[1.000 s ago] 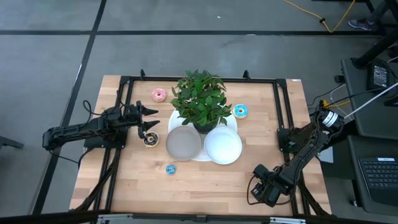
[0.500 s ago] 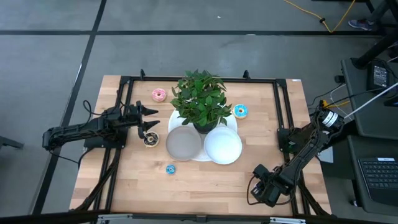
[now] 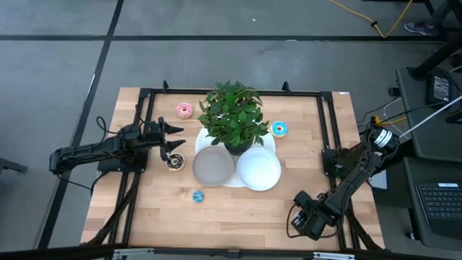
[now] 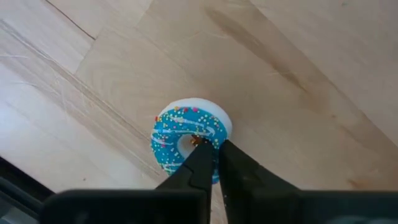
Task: Pick & Place donuts
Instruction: Put the right small light blue donut on the white plate
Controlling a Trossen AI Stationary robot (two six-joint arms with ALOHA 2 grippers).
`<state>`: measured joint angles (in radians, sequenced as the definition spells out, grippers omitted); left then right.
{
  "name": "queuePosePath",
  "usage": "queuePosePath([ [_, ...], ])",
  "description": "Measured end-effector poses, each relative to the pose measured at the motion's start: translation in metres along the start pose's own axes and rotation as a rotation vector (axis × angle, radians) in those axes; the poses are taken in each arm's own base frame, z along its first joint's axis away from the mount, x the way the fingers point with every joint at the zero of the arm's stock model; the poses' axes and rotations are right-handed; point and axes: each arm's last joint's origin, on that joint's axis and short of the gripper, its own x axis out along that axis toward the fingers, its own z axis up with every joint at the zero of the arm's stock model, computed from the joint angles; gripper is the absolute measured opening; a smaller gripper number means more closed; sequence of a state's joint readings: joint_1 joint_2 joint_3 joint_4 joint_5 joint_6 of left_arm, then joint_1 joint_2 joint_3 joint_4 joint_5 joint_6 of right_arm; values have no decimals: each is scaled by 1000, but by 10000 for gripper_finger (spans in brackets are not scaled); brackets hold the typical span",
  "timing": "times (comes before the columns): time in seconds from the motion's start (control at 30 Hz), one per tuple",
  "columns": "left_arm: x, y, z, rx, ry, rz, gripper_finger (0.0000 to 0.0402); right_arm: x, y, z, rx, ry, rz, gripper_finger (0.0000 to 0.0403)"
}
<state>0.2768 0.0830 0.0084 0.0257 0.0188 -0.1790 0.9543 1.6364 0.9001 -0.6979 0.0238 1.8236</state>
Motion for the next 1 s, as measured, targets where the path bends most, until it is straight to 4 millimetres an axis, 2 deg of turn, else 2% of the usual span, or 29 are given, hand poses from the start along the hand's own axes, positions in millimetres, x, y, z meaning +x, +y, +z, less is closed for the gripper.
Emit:
queuePosePath([
  [0.4,0,0,0,0,0,0,260,-23,-2,1,-32,22,88,19],
  [0.6,0,0,0,0,0,0,260,-36,-2,1,-114,56,111,18],
  [1.0,0,0,0,0,0,0,260,-78,13,-3,-324,83,93,16],
])
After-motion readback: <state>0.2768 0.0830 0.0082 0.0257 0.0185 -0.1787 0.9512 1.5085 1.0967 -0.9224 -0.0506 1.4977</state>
